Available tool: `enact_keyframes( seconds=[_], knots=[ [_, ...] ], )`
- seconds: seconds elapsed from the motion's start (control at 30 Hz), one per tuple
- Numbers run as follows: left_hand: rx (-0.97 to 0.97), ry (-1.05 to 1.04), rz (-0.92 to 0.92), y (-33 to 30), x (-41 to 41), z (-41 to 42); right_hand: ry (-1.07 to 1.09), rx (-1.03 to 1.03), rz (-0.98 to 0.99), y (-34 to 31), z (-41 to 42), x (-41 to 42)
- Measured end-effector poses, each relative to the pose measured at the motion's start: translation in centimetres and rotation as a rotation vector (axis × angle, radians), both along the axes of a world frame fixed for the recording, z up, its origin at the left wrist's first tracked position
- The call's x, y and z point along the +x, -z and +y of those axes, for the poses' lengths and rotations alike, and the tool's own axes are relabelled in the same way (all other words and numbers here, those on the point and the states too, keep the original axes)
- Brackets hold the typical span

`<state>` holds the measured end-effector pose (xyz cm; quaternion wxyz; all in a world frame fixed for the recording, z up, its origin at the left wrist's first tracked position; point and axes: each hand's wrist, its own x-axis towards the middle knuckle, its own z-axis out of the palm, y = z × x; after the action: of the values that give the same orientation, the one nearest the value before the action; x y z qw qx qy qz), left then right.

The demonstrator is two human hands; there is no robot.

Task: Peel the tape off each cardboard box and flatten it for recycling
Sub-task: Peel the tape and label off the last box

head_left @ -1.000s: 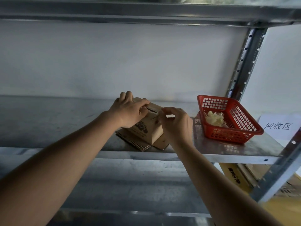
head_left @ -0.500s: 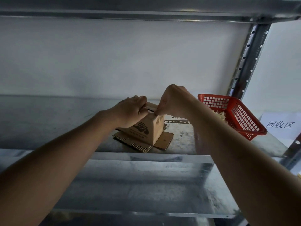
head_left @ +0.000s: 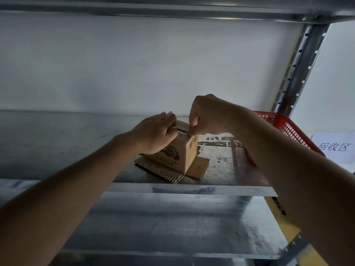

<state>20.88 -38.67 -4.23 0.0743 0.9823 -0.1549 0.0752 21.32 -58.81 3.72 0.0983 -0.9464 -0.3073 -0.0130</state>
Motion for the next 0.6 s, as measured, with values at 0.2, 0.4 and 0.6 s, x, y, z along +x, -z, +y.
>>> enact_keyframes(
  seconds=[0.2,0.4,0.6],
  knots=[
    [-0.014,0.008,0.002,0.18,0.07,0.31,0.003,-0.036,-0.044,-0.12,0.77,0.02],
    [-0.033,0.021,-0.027,0.41,-0.01,0.29,0.027,-0.021,0.022,-0.31,0.47,0.23],
    [-0.028,0.008,-0.029,0.29,-0.24,0.08,0.052,-0.025,-0.01,-0.19,0.88,0.08]
  ],
)
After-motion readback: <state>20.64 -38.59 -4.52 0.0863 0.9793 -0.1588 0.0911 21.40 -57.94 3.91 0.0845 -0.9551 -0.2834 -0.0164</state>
